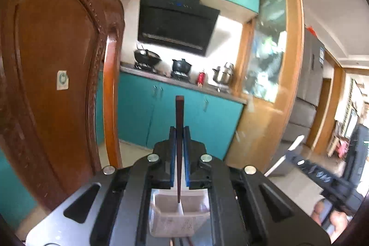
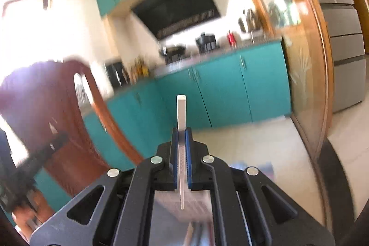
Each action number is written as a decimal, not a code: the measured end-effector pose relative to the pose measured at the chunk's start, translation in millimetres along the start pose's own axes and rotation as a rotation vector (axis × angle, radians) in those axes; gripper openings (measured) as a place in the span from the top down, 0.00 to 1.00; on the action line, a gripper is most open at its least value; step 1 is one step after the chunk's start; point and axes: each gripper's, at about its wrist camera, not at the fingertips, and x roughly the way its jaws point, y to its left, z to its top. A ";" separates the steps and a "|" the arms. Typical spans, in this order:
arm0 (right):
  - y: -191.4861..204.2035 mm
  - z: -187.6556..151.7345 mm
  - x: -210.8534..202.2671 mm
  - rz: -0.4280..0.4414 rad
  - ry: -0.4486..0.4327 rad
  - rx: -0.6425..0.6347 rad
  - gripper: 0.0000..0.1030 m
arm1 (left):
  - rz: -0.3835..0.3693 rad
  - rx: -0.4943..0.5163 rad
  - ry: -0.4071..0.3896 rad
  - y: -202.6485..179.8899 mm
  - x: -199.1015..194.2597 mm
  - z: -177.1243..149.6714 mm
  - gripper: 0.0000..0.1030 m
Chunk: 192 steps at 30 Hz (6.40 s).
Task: Organize utensils
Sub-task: 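Carry both chopsticks over the white holder and open both tools, then move both tools back down to the remaining chopsticks on the cloth, then grasp a dark red chopstick with the right tool and lift it, then close the left tool on the light wooden chopstick, then carry both chopsticks over the white holder and open both tools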
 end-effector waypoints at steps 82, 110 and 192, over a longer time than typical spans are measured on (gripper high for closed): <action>-64.0 -248.5 124.8 -0.355 0.875 -0.250 0.60 | 0.025 0.091 0.953 20.6 100.3 -289.4 0.76; -58.2 -268.5 124.8 -0.375 0.894 -0.299 0.60 | 0.124 0.162 0.942 15.1 97.4 -295.5 0.85; -26.6 -131.9 31.0 -0.104 0.354 -0.130 0.93 | 0.015 0.170 0.494 -18.8 20.9 -151.8 0.93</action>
